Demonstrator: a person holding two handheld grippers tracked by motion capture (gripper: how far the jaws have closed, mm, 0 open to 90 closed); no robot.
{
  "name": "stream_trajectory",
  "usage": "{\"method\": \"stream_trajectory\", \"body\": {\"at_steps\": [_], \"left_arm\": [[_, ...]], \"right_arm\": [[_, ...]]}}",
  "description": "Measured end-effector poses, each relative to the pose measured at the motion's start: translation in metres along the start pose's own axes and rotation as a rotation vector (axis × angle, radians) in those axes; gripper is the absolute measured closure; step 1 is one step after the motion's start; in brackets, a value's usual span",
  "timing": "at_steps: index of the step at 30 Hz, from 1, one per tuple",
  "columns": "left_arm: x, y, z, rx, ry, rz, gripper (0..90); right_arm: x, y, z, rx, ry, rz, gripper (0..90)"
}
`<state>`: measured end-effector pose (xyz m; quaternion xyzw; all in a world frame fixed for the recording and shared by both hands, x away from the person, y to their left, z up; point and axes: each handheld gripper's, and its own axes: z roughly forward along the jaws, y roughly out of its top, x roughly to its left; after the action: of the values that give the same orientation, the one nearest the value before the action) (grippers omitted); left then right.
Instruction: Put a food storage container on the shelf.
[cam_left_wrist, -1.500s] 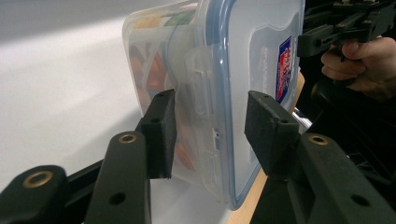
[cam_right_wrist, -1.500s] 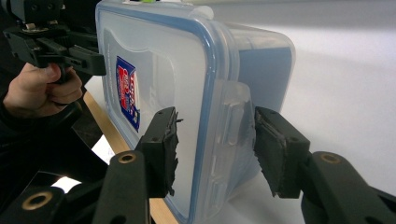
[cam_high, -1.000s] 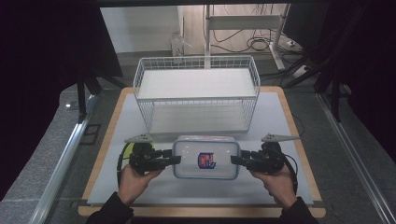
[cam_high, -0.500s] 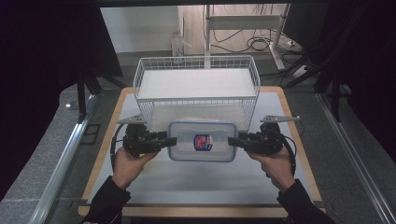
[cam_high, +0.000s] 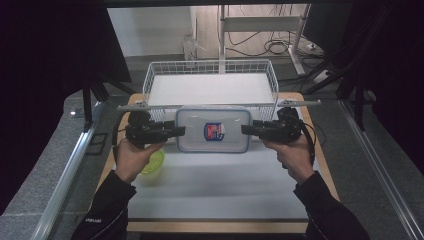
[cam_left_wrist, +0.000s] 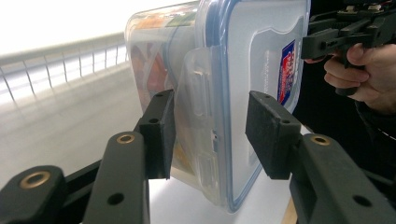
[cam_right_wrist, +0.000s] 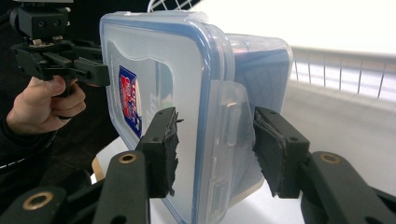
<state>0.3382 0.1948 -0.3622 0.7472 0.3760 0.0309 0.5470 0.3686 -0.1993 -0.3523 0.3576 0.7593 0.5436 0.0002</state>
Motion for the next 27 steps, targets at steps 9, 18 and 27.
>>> {"method": "stream_trajectory", "body": {"at_steps": [9,18,27], "left_arm": [[0.014,0.028,-0.002,-0.019,0.003,-0.001,53.4],[0.023,0.056,-0.005,-0.048,0.008,0.010,53.4],[0.036,0.073,0.000,-0.064,-0.003,-0.007,53.4]], "right_arm": [[-0.005,0.032,0.006,-0.021,-0.008,-0.013,51.2],[-0.013,0.057,0.010,-0.047,0.004,0.002,51.2],[-0.017,0.087,0.012,-0.062,-0.014,-0.012,51.2]]}}
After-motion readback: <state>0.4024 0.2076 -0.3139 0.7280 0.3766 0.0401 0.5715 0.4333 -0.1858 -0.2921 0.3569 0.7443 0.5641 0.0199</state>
